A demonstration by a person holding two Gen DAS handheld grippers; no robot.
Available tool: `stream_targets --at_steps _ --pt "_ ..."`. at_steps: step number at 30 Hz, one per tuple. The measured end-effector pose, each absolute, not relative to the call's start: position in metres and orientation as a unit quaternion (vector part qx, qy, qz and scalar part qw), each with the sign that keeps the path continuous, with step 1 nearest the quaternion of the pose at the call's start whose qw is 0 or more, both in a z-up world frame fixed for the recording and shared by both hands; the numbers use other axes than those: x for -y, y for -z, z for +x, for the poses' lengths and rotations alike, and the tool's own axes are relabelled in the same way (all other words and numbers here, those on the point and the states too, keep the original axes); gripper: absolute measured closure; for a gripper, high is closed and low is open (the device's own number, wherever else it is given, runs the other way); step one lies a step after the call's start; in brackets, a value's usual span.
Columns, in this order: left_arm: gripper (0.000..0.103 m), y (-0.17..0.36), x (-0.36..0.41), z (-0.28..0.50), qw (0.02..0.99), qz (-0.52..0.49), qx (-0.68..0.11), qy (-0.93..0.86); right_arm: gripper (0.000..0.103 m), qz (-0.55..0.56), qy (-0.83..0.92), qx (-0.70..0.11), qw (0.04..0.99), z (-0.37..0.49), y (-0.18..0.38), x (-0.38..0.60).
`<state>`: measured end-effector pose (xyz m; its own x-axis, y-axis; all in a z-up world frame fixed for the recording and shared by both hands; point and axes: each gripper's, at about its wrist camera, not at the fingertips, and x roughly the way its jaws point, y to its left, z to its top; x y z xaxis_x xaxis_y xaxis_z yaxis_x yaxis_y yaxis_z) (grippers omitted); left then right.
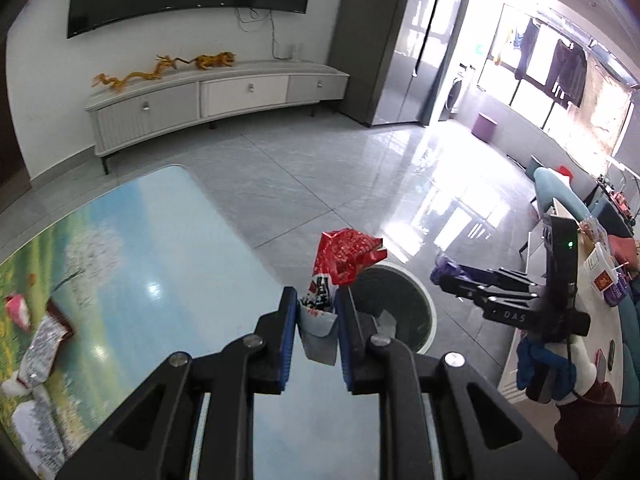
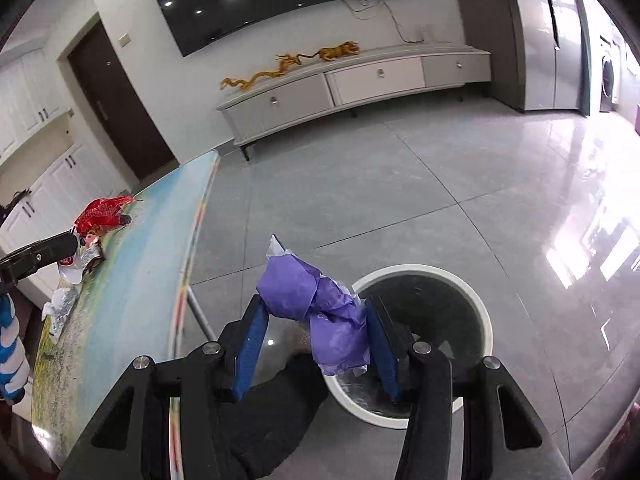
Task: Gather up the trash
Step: 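Carry both items to the bin and open both tools to drop them, then move both open tools back over the table toward the remaining trash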
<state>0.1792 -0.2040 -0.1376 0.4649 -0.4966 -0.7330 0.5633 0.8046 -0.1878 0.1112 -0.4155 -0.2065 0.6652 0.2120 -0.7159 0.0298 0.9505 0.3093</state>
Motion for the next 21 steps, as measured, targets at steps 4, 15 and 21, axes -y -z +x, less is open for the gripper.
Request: stream_targets --at_steps 4,15,21 --pt "0.083 0.151 0.264 0.192 0.84 0.057 -0.423 0.336 0.054 0.156 -0.025 -0.419 0.894 0.12 0.224 0.44" --pt "0.054 0.192 0.346 0.216 0.794 0.043 -0.475 0.376 0.046 0.187 0.033 -0.446 0.875 0.13 0.266 0.479" --pt "0.049 0.177 0.329 0.205 0.804 0.047 -0.456 0.378 0.044 0.185 0.043 -0.446 0.875 0.118 0.26 0.478"
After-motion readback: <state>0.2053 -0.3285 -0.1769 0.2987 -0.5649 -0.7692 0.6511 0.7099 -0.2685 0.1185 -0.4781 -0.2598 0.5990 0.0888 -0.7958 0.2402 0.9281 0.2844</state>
